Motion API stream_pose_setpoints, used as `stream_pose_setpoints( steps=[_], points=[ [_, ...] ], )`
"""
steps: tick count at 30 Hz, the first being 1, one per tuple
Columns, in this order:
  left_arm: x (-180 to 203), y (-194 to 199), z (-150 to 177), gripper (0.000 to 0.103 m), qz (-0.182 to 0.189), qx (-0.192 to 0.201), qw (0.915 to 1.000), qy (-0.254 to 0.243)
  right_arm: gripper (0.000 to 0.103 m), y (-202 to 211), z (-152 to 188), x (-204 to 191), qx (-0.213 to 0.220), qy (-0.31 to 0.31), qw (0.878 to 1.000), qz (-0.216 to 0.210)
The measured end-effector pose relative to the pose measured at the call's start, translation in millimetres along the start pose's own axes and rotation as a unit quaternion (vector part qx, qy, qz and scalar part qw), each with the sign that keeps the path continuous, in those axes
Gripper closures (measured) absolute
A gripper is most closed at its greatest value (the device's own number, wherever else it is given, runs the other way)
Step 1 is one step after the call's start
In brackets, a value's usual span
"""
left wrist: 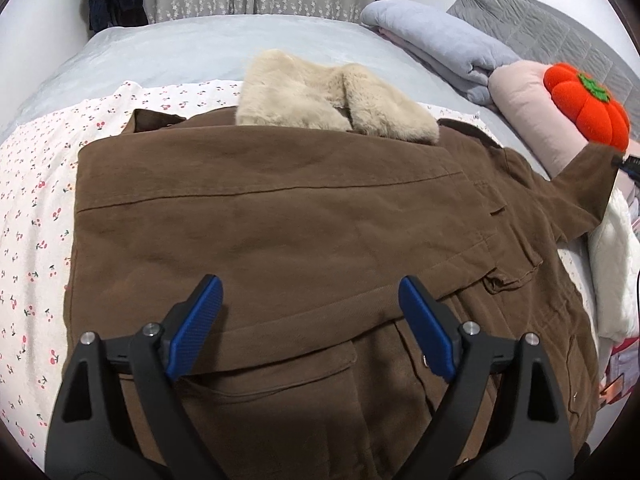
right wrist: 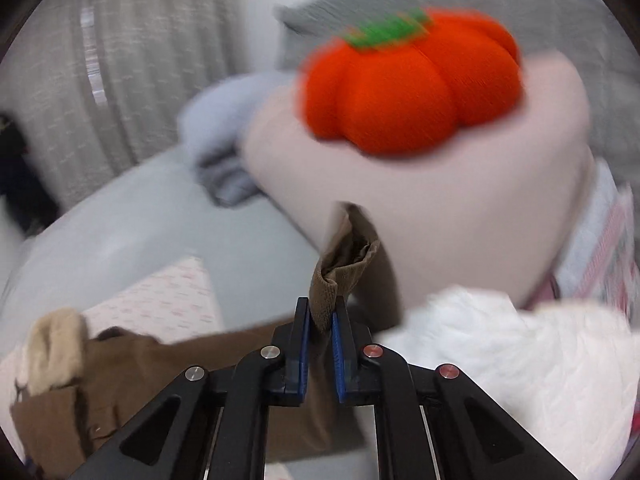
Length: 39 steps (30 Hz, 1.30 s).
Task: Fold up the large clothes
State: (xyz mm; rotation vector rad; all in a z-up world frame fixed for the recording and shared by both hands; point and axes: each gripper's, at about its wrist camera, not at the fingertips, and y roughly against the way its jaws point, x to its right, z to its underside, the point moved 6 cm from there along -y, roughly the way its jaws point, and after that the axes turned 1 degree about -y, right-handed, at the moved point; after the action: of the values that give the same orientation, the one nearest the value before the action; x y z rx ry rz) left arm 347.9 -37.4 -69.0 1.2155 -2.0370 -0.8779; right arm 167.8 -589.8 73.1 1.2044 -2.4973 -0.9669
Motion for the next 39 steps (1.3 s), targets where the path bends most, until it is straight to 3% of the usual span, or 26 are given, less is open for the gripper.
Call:
stream_pose_setpoints(
  steps=[6,12,16,19,22,25,27,30,34,39],
  points=[
    [-10.3,7.7,-3.3,0.013,0.029,0.009,0.9991,0.03,0.093,61.0,-24.3,-108.0,0.045,0.061,0.991,-0.113],
    [-25.7,13.8,-2.4,0.013,0.034,0.017,0.9982,0.047,0.093,110.1,-15.5,-234.7,0.04,0.119,0.963,-0.24],
    [-47.3,17.8,-1.9,0.013,0.037,0.026,0.9963,0.073,0.093,129.5,14.6,-314.7,0.012,0.154,0.937,-0.312],
    [-68.9,19.5,0.3,0.013,0.045,0.032,0.9926,0.108,0.093,141.9,58.2,-377.0,-0.035,0.184,0.907,-0.377],
    [-89.3,19.1,5.5,0.013,0.06,0.033,0.987,0.145,0.083,141.9,107.6,-422.4,-0.131,0.223,0.865,-0.43],
    [-102.3,18.0,10.0,0.013,0.084,0.032,0.9807,0.174,0.07,142.8,129.4,-433.7,-0.162,0.237,0.844,-0.454],
    [-103.4,16.7,8.4,0.014,0.097,0.033,0.9781,0.181,0.051,137.2,126.4,-425.5,-0.148,0.239,0.852,-0.443],
    [-91.6,10.9,1.2,0.025,0.129,0.026,0.9751,0.178,0.047,117.5,115.4,-402.1,-0.138,0.224,0.869,-0.419],
    [-50.4,-19.0,-11.8,0.04,0.181,-0.012,0.9709,0.157,0.043,82.6,104.5,-363.0,-0.145,0.193,0.89,-0.387],
    [-11.4,-73.4,-20.0,0.04,0.167,-0.07,0.9728,0.144,0.038,41.2,96.1,-297.9,-0.156,0.152,0.913,-0.344]
  ],
)
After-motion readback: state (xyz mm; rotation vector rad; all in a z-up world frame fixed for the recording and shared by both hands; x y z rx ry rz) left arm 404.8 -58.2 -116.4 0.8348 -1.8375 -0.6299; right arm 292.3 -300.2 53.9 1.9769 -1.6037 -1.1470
